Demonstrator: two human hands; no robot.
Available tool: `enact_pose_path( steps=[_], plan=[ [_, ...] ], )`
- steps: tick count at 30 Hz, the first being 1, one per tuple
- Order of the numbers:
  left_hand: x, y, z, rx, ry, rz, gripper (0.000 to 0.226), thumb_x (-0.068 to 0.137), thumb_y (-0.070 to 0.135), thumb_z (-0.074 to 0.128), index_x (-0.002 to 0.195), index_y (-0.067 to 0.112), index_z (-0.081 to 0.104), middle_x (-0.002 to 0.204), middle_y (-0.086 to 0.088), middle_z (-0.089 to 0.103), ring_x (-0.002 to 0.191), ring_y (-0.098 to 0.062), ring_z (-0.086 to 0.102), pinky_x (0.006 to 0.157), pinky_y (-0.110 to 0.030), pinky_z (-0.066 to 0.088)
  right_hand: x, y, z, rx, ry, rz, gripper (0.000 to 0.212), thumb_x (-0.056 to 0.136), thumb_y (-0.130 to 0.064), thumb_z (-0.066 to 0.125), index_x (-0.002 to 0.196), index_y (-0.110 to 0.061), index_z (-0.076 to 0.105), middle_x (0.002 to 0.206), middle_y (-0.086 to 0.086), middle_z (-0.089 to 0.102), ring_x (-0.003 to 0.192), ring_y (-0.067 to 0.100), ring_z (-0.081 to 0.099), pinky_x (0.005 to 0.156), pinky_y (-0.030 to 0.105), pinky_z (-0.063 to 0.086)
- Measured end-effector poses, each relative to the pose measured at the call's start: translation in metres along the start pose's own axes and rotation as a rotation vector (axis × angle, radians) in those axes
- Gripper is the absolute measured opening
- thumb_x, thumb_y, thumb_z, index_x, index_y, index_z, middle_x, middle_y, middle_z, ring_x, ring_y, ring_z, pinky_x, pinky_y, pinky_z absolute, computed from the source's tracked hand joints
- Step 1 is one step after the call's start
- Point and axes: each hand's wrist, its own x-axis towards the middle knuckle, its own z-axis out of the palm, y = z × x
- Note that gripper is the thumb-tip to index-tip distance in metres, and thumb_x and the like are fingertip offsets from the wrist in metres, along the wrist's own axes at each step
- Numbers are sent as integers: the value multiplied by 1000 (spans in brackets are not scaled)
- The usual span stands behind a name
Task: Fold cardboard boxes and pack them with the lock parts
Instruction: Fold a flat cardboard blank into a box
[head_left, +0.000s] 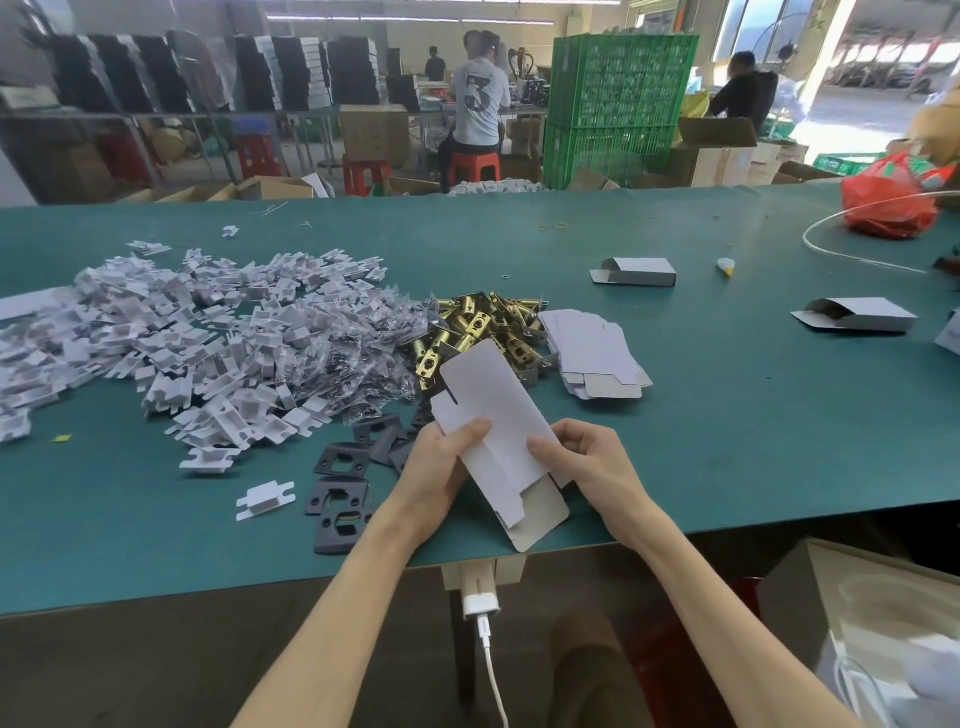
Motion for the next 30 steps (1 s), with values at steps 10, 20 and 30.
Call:
enact_pose_path(
  steps=[10,20,30],
  plan=[
    [3,-3,2,39,-54,42,45,92,30,72,127,3,67,122,-15,75,109,-28,74,85,-33,61,-1,-2,-1,32,151,12,52,101,-35,60,82,14,60,74,13,56,69,25,44,67,39,32],
    [2,-6,-1,81,-103,88,42,92,19,70,130,4,64,124,-15,74,111,-31,73,85,-37,64,-1,-3,1,73,160,-35,40,92,-52,63,103,-14,71,97,2,73,85,24,66,75,32,51],
    [-5,-2,7,246,-63,156,63,104,26,62,160,28,33,139,-4,64,120,-22,68,95,-53,59,-2,-4,6,-32,49,-72,54,91,-49,61,143,-51,49,99,-8,72,95,8,68,79,23,55]
  ],
)
